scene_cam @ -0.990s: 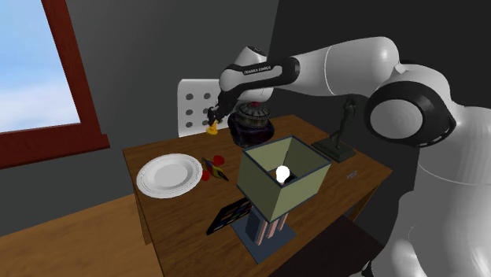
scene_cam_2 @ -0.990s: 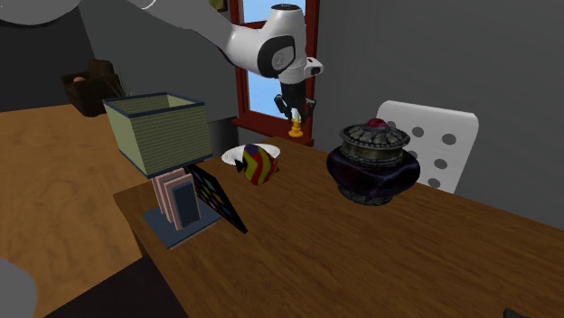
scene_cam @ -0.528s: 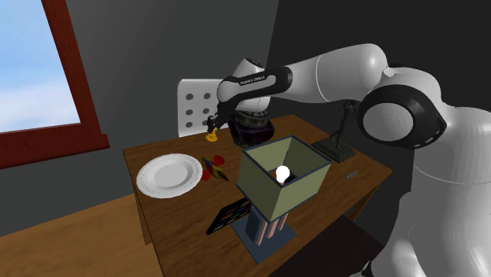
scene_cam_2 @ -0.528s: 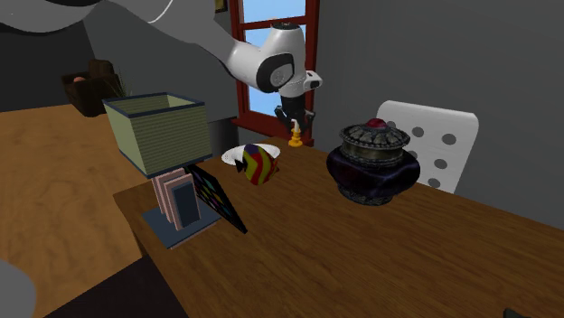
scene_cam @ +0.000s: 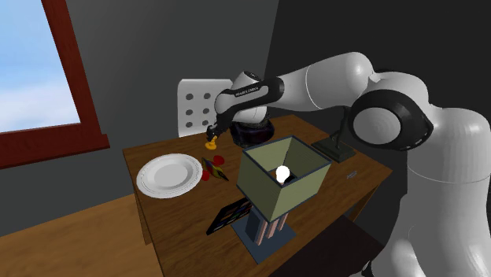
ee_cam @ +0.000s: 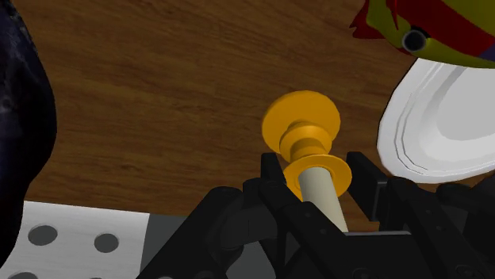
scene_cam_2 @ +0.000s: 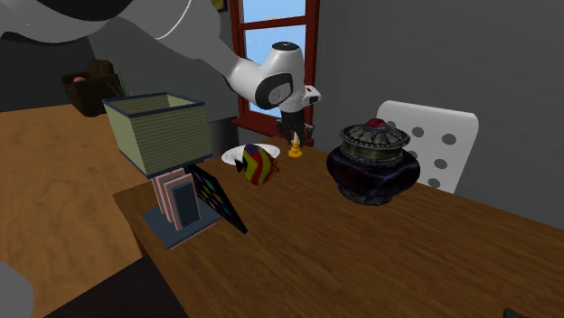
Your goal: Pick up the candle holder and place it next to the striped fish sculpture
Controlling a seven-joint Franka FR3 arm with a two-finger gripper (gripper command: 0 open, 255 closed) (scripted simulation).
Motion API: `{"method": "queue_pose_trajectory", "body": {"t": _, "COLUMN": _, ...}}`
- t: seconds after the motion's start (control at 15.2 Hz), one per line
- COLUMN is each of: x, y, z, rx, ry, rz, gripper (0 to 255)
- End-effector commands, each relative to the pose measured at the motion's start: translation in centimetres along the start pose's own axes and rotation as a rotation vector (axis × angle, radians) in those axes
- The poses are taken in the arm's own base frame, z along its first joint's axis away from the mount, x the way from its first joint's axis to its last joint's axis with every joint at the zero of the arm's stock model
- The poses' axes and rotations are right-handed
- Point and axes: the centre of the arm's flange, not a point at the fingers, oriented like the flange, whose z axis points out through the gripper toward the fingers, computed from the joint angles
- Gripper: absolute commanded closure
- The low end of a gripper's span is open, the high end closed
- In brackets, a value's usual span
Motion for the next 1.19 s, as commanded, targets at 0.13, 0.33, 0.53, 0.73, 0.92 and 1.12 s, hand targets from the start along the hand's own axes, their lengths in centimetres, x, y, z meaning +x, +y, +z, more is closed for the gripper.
{"method": "queue_pose_trajectory", "body": {"t": 0.13, "x": -0.8, "y": 0.2, "z": 1.9, "rx": 0.0, "ry": 0.0, "rz": 0.0, "gripper": 255}}
{"method": "queue_pose_trajectory", "body": {"t": 0.33, "x": -1.5, "y": 0.3, "z": 3.3, "rx": 0.0, "ry": 0.0, "rz": 0.0, "gripper": 255}}
{"method": "queue_pose_trajectory", "body": {"t": 0.53, "x": -2.1, "y": 0.4, "z": 4.7, "rx": 0.0, "ry": 0.0, "rz": 0.0, "gripper": 255}}
{"method": "queue_pose_trajectory", "body": {"t": 0.73, "x": -2.1, "y": 0.4, "z": 4.7, "rx": 0.0, "ry": 0.0, "rz": 0.0, "gripper": 255}}
{"method": "queue_pose_trajectory", "body": {"t": 0.92, "x": -2.1, "y": 0.4, "z": 4.7, "rx": 0.0, "ry": 0.0, "rz": 0.0, "gripper": 255}}
{"method": "queue_pose_trajectory", "body": {"t": 1.12, "x": -2.1, "y": 0.4, "z": 4.7, "rx": 0.0, "ry": 0.0, "rz": 0.0, "gripper": 0}}
